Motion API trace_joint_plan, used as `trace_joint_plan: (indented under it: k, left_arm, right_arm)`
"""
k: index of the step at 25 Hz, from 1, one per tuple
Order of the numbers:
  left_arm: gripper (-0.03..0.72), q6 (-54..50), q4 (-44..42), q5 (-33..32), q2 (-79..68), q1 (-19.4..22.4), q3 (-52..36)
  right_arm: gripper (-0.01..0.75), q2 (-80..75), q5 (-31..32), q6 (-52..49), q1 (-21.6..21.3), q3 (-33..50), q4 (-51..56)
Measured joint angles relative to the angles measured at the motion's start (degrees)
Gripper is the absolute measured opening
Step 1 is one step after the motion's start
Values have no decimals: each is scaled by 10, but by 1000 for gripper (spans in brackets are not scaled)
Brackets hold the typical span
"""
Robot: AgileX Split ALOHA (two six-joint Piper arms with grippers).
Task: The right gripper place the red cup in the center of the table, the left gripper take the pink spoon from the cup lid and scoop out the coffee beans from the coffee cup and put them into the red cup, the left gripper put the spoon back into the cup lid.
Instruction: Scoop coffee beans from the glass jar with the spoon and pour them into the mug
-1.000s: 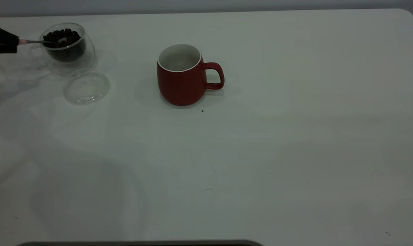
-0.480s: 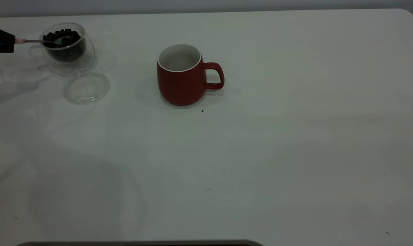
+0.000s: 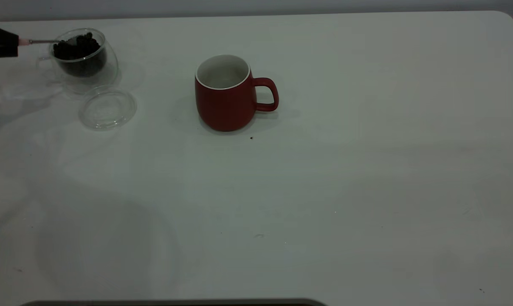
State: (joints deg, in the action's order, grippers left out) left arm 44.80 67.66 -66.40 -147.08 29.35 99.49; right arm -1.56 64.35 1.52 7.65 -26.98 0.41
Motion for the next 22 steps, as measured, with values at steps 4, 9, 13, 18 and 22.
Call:
trace_joint_plan:
  k: [4,9,13,18,22]
  left_arm:
    - [119,0,6,0,0,0,0]
    - [119,-3,31,0,0,0,0]
    - [119,-4,43,0,0,-1,0]
    - [119,-11,46,0,0,-15,0]
    - [118,-20,46,0,0,-42,0]
  right_arm:
    - [534,0,0,0,0,0,0]
    - [534,0,0,0,0,0,0]
    - [534,0,0,0,0,0,0]
    - [534,0,0,0,0,0,0]
    - [534,0,0,0,0,0,0]
